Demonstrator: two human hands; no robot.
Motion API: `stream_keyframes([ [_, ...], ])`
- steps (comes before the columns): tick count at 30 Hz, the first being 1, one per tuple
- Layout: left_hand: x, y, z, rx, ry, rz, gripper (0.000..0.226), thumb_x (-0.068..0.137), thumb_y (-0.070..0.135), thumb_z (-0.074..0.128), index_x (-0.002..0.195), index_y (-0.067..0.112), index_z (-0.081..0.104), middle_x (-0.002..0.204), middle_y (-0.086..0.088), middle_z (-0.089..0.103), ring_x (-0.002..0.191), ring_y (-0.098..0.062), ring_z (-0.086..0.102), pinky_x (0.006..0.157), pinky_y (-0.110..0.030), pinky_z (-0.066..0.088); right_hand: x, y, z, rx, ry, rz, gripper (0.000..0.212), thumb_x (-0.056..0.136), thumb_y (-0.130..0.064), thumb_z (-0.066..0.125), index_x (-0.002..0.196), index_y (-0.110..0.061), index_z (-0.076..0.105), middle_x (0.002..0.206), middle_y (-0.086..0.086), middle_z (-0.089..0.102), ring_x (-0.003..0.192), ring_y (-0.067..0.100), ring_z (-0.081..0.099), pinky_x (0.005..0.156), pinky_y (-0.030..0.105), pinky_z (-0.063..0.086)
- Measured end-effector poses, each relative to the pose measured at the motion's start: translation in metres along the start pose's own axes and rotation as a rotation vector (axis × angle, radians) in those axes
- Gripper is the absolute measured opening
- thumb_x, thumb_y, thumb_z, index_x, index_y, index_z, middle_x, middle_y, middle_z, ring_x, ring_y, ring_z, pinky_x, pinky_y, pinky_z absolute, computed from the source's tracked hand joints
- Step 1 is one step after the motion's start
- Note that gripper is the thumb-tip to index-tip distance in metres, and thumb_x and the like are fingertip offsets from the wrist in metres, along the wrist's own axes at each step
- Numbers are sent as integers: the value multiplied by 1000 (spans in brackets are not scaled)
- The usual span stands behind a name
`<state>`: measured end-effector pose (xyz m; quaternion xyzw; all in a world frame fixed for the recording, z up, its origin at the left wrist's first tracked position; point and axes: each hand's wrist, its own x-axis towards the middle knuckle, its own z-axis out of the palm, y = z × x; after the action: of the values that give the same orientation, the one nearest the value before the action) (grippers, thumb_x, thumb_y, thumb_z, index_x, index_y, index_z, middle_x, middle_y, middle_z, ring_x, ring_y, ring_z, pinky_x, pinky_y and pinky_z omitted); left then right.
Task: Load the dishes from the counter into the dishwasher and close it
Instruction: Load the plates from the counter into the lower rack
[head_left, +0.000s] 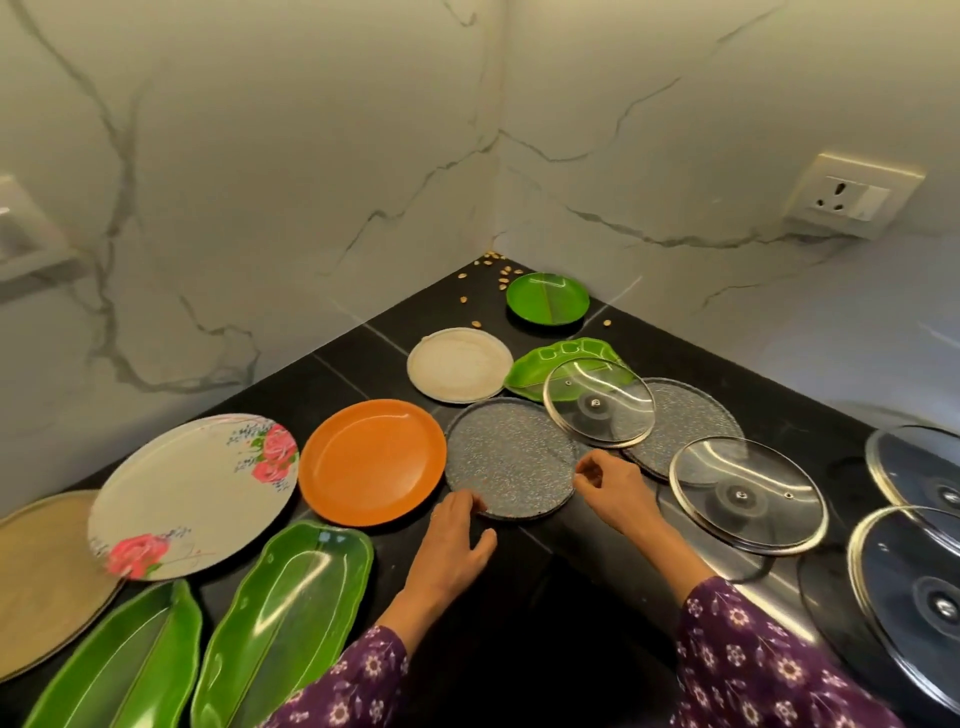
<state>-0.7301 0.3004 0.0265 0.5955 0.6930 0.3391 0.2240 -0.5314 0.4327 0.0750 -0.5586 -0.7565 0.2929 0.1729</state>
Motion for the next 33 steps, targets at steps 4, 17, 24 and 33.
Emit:
stream_keyframes([
  [4,-36,1,-10,19,62,-59,23,85,27,59,104,22,46,102,9,46,100,-8,44,86,-19,35,-19,-13,13,32,-58,-77,2,82,-14,66,83,-14,64,76,-1,66,70,13,61,64,18,43],
  [17,-195,-1,-56,69,281,-236,27,85,25,57,109,16,49,108,3,48,101,-11,45,89,-21,38,-105,-80,68,-4,-249,-363,5,83,-12,66,81,-17,64,74,-1,64,69,10,58,68,23,40],
  [24,-277,-25,-88,90,426,-388,28,85,24,59,110,14,50,109,3,49,103,-10,44,89,-15,32,-153,-134,117,-38,-364,-485,5,84,-15,63,80,-13,65,74,0,64,73,14,58,70,26,40],
  [33,-327,-67,-139,63,546,-529,30,85,25,62,110,15,50,108,7,47,104,-11,46,93,-23,39,-182,-214,170,-65,-493,-606,11,85,-14,61,75,-16,58,67,-5,56,67,14,52,56,22,35],
])
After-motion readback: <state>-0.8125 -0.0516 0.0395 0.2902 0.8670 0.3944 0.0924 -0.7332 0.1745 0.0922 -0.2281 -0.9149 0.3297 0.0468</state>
